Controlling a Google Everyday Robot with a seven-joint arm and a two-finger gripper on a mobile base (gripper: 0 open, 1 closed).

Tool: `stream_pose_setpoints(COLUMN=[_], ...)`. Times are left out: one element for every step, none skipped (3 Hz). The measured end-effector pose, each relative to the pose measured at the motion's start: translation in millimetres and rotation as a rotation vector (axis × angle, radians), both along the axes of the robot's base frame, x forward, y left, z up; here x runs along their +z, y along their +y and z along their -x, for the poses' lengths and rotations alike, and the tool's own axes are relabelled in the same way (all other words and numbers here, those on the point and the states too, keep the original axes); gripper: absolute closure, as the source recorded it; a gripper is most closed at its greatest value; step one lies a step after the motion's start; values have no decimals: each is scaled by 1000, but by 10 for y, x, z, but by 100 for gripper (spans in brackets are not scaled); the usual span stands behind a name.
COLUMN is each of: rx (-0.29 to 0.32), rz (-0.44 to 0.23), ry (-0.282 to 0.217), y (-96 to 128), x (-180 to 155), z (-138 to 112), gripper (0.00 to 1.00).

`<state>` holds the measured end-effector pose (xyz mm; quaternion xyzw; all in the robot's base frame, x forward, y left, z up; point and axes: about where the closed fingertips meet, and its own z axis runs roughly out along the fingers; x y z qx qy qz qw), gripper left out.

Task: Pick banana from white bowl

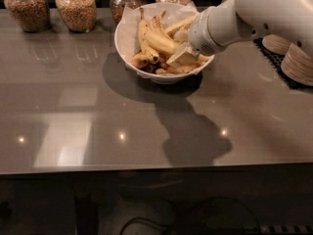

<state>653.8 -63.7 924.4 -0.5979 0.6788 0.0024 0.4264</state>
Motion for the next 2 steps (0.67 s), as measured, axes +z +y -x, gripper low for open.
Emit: stream_pose_setpoints(rx=[1,-5], rz=[-11,-12], ry=[13,20], y=[47,47], x=[-100,-186], z=[-80,-165], gripper=[50,63])
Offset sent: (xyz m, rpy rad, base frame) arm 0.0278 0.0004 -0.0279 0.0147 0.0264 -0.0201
